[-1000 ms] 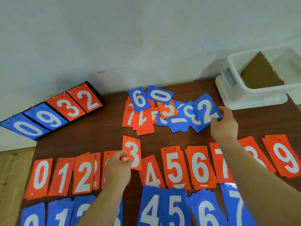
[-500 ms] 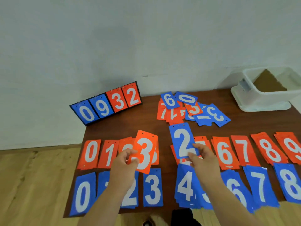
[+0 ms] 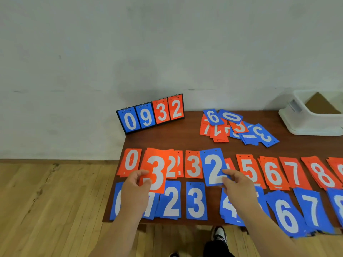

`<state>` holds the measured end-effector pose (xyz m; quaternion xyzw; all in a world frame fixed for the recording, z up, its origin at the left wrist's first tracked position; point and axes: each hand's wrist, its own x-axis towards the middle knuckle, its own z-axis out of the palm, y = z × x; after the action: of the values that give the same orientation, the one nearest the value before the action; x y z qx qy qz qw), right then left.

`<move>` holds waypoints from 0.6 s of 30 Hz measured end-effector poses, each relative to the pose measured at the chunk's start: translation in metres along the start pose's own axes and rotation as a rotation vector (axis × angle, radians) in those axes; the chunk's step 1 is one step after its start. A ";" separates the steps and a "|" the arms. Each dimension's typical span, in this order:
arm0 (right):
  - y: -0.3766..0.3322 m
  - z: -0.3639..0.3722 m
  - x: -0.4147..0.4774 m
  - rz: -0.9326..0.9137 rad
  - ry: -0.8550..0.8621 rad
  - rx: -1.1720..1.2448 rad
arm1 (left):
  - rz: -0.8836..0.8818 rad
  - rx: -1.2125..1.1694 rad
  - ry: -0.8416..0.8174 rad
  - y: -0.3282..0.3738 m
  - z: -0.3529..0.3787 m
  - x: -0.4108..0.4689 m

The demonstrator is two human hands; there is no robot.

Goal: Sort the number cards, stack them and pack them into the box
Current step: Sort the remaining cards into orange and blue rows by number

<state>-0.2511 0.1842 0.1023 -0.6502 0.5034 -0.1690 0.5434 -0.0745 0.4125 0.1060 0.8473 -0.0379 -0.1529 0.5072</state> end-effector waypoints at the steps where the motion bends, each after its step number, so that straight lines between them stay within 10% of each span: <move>1: 0.006 0.003 0.000 0.012 -0.016 -0.053 | -0.009 -0.001 -0.002 -0.005 -0.002 0.000; 18: 0.067 0.122 -0.023 -0.020 -0.470 -0.683 | -0.178 -0.003 0.006 -0.068 -0.027 -0.003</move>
<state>-0.1991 0.2751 0.0085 -0.8188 0.3867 0.1553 0.3950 -0.0757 0.4691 0.0592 0.8469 0.0394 -0.1949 0.4931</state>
